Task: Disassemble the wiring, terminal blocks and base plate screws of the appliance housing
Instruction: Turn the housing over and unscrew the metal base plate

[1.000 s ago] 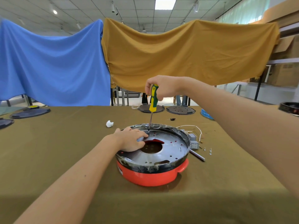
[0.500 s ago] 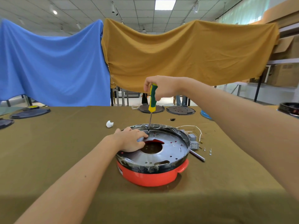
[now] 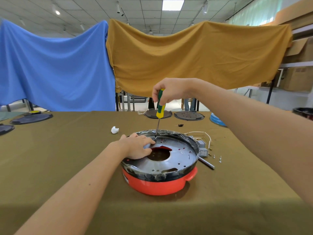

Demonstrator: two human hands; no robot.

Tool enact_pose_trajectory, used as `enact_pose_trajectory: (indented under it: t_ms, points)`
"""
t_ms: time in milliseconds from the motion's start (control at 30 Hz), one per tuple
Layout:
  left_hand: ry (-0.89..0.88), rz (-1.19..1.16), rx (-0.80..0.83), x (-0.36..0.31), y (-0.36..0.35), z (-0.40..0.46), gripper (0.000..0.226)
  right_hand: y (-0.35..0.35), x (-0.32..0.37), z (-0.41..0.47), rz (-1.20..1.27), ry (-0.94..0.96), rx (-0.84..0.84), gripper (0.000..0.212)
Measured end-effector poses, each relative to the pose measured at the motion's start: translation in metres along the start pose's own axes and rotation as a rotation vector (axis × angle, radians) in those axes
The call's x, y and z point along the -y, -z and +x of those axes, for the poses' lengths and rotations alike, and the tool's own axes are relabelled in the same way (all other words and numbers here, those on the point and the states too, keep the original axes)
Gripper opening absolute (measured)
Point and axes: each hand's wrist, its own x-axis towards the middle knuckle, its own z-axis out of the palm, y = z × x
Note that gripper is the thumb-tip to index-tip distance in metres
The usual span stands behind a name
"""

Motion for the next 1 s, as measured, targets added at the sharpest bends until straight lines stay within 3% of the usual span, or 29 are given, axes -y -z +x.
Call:
enact_pose_trajectory:
  t_ms: [67, 200, 267, 367, 500, 600, 667, 733, 800, 900, 1000]
  points:
    - [-0.003, -0.003, -0.003, 0.001, 0.0, 0.0, 0.047, -0.004, 0.001, 0.002, -0.112, -0.043, -0.037, 0.02]
    - [-0.005, 0.006, -0.003, 0.001, 0.0, 0.001, 0.047, -0.009, 0.002, 0.008, -0.588, -0.247, -0.176, 0.056]
    - [-0.004, 0.004, -0.002, 0.001, 0.0, 0.001, 0.047, -0.007, -0.002, 0.011, -0.542, -0.198, -0.145, 0.045]
    - [-0.004, -0.003, -0.005, 0.001, -0.001, 0.001, 0.047, -0.001, -0.003, 0.009, -0.242, -0.059, -0.039, 0.012]
    - [-0.006, -0.001, 0.0, 0.001, 0.0, 0.001, 0.048, -0.003, -0.005, 0.005, -0.152, -0.036, -0.058, 0.021]
    - [0.0, 0.0, -0.001, 0.0, 0.0, 0.0, 0.047, -0.008, -0.003, 0.005, -0.439, -0.191, -0.119, 0.048]
    - [0.0, 0.003, -0.004, 0.0, 0.0, 0.0, 0.047, -0.009, -0.002, 0.007, -0.574, -0.226, -0.179, 0.053]
    - [0.001, 0.004, -0.003, 0.0, 0.0, 0.0, 0.047, -0.007, -0.001, 0.008, -0.502, -0.151, -0.134, 0.038]
    - [0.005, 0.002, 0.001, -0.001, 0.0, -0.001, 0.047, -0.003, 0.001, 0.005, -0.268, -0.063, -0.058, 0.013]
    - [0.006, -0.003, 0.0, -0.001, 0.001, -0.001, 0.047, -0.002, 0.005, 0.001, -0.017, -0.011, 0.012, 0.024]
    - [0.005, -0.007, -0.002, -0.001, 0.001, -0.002, 0.047, -0.006, 0.008, 0.003, 0.084, -0.078, 0.018, 0.023]
